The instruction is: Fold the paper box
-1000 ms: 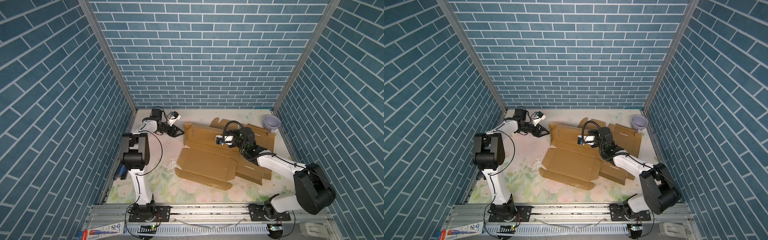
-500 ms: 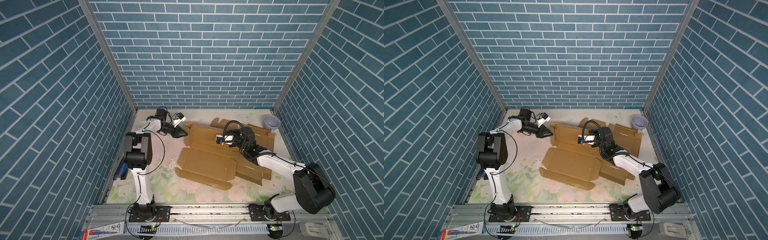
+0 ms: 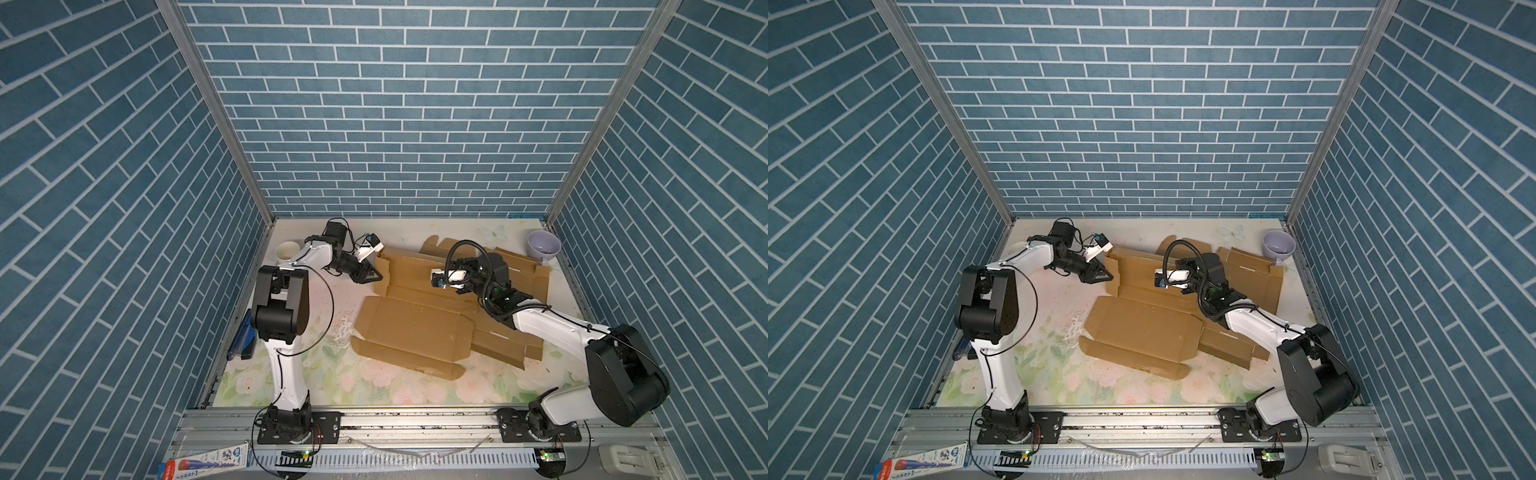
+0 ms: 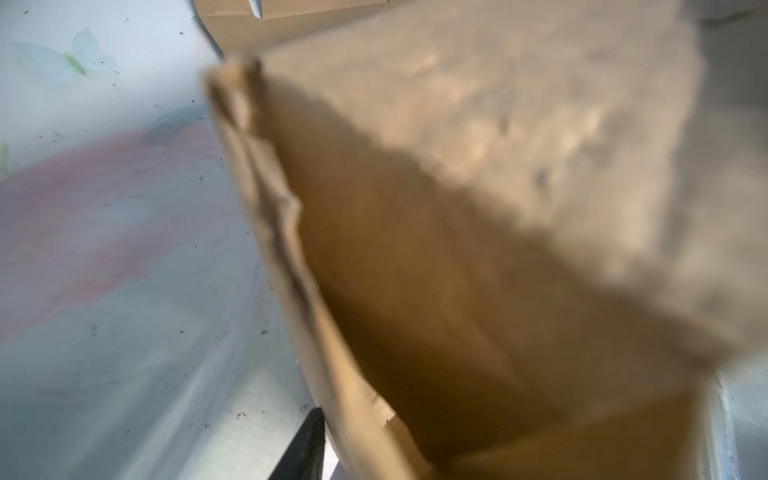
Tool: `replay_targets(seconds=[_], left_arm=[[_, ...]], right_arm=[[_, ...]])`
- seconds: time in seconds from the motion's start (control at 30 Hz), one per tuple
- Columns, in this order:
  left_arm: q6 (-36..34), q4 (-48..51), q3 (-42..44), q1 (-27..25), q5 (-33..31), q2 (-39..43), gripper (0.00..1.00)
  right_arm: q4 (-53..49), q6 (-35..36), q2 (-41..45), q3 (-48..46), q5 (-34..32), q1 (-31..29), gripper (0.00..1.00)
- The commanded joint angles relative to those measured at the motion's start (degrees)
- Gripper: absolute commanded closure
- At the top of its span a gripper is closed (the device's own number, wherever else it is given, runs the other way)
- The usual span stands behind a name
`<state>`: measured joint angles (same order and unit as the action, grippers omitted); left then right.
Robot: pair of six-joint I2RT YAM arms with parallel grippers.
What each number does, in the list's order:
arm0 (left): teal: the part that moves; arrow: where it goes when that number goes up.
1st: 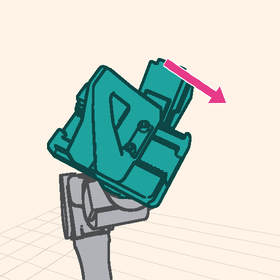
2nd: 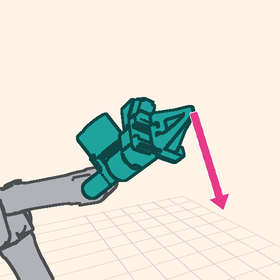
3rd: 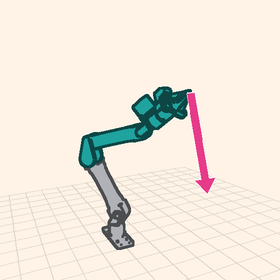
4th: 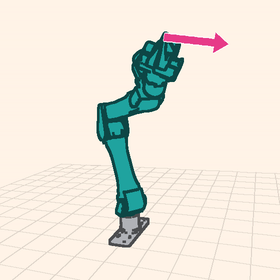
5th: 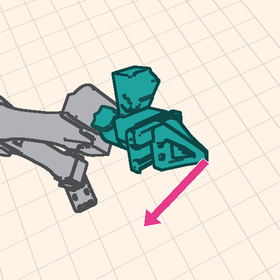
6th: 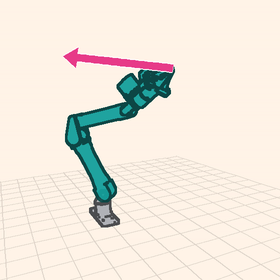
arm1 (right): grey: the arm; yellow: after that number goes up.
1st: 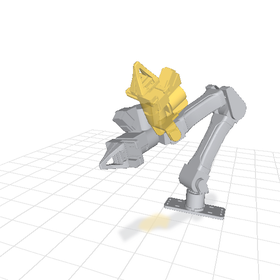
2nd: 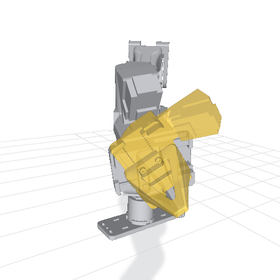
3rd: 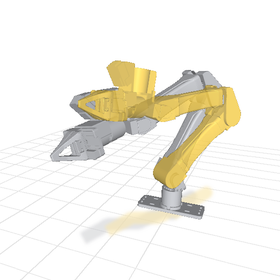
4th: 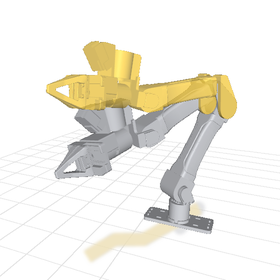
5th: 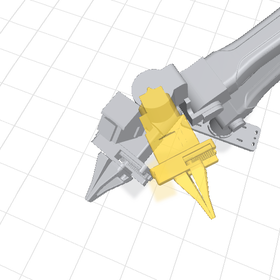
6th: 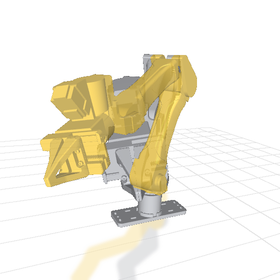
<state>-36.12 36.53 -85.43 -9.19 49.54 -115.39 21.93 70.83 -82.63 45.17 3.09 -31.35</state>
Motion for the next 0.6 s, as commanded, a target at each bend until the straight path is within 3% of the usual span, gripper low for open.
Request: replay_targets(seconds=[0.0, 0.13, 0.33, 0.5, 0.57], left_arm=[[3.35, -5.95, 1.83, -1.37, -3.01, 3.05, 0.61], [9.88, -16.75, 7.03, -2.08, -5.84, 5.97, 0.53], [15.34, -24.29, 12.27, -2.32, -10.35, 9.33, 0.52], [21.19, -31.37, 17.83, -2.56, -6.87, 12.33, 0.52], [21.75, -31.72, 18.58, -2.95, -6.27, 12.78, 0.57]], right_arm=[[0.84, 1.62, -0.78, 2.47, 1.47, -0.46, 1.0], [-0.32, 1.43, -0.38, 2.82, 1.16, -0.73, 1.0], [-1.61, 1.33, 0.36, 2.82, 0.81, -0.73, 1.0], [-1.6, 1.33, 0.28, 2.91, 0.51, -0.73, 1.0], [-1.62, 1.33, 0.28, 2.98, 0.53, -0.74, 1.0]])
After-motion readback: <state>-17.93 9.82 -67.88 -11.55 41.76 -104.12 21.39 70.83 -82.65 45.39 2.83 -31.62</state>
